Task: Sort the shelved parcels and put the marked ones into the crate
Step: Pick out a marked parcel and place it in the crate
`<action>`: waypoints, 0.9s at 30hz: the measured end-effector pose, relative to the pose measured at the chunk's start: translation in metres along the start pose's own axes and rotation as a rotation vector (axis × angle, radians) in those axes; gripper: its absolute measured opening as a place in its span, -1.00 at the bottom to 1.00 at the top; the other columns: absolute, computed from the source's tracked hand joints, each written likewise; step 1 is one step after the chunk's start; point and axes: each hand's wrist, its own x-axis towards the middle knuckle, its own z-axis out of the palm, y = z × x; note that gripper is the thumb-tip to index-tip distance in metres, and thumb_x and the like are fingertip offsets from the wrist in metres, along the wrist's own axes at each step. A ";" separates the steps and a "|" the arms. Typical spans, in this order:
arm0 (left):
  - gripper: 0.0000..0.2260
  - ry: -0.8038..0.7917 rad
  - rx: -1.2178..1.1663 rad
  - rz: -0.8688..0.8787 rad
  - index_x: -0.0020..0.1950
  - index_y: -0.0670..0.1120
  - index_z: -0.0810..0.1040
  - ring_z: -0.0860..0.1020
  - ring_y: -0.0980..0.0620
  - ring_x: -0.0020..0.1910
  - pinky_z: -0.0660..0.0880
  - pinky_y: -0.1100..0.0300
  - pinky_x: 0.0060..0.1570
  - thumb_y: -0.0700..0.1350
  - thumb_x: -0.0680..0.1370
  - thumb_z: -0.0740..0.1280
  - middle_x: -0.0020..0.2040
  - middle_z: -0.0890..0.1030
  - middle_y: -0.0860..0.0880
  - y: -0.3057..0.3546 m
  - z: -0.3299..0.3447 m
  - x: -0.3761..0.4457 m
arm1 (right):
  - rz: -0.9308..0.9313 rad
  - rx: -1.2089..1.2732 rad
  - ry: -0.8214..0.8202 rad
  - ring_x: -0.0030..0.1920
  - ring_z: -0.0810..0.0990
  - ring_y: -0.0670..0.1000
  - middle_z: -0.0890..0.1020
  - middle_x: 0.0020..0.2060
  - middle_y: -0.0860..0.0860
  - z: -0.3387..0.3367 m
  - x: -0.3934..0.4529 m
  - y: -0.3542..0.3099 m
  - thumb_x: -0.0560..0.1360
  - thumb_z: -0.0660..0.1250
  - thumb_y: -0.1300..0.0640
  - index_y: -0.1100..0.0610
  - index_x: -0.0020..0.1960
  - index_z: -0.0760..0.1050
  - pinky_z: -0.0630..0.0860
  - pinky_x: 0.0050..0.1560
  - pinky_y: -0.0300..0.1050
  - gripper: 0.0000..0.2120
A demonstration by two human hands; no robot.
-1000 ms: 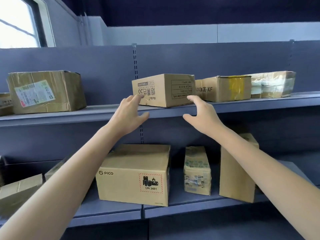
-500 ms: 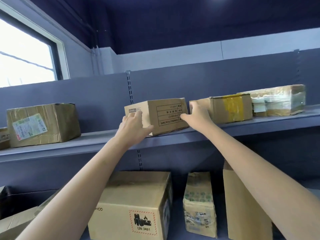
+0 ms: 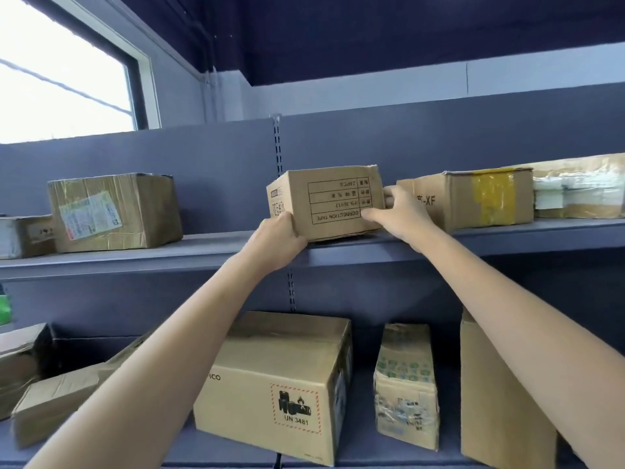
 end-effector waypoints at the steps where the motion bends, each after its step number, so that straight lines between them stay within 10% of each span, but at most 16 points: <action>1: -0.69 0.022 -0.020 -0.001 0.19 -0.23 0.40 0.47 -0.15 -0.12 0.38 0.13 -0.25 -0.11 0.51 0.20 0.06 0.56 -0.22 -0.004 -0.007 -0.003 | -0.041 0.013 0.020 0.19 0.51 0.04 0.56 0.19 -0.02 0.002 -0.005 -0.005 0.41 0.41 0.06 0.08 0.28 0.38 0.43 0.24 -0.02 -0.52; 10: -0.65 0.386 -0.475 0.151 0.28 -0.04 0.44 0.52 0.09 0.11 0.40 0.28 0.06 -0.04 0.50 0.31 0.11 0.58 0.07 -0.028 -0.082 -0.032 | -0.314 0.319 0.166 0.24 0.47 -0.03 0.49 0.24 0.01 0.015 -0.040 -0.077 0.35 0.43 0.14 0.08 0.35 0.35 0.47 0.25 -0.03 -0.40; 15: -0.36 0.507 -0.619 0.378 0.41 0.06 0.29 0.39 0.08 0.32 0.43 -0.08 0.26 0.12 0.37 0.41 0.30 0.44 0.05 -0.046 -0.122 -0.048 | -0.458 0.548 0.249 0.28 0.46 0.01 0.45 0.27 0.12 0.017 -0.059 -0.122 0.37 0.38 0.15 0.14 0.43 0.22 0.51 0.22 -0.06 -0.33; 22: -0.17 0.338 -0.869 0.478 0.53 -0.01 -0.09 0.57 0.12 0.12 0.56 0.28 -0.08 -0.24 0.45 0.39 0.33 0.40 -0.14 -0.057 -0.137 -0.054 | -0.520 0.632 0.264 0.17 0.56 -0.02 0.57 0.17 0.12 0.029 -0.078 -0.145 0.50 0.32 0.17 0.29 0.34 0.34 0.58 0.08 -0.12 -0.55; 27: -0.18 0.259 -0.920 0.534 0.53 0.07 -0.07 0.51 -0.09 0.22 0.50 -0.03 0.17 -0.12 0.38 0.32 0.26 0.46 -0.13 -0.072 -0.133 -0.055 | -0.532 0.669 0.259 0.05 0.60 -0.11 0.61 0.04 0.05 0.032 -0.080 -0.148 0.51 0.28 0.30 0.33 0.27 0.41 0.55 0.05 -0.20 -0.66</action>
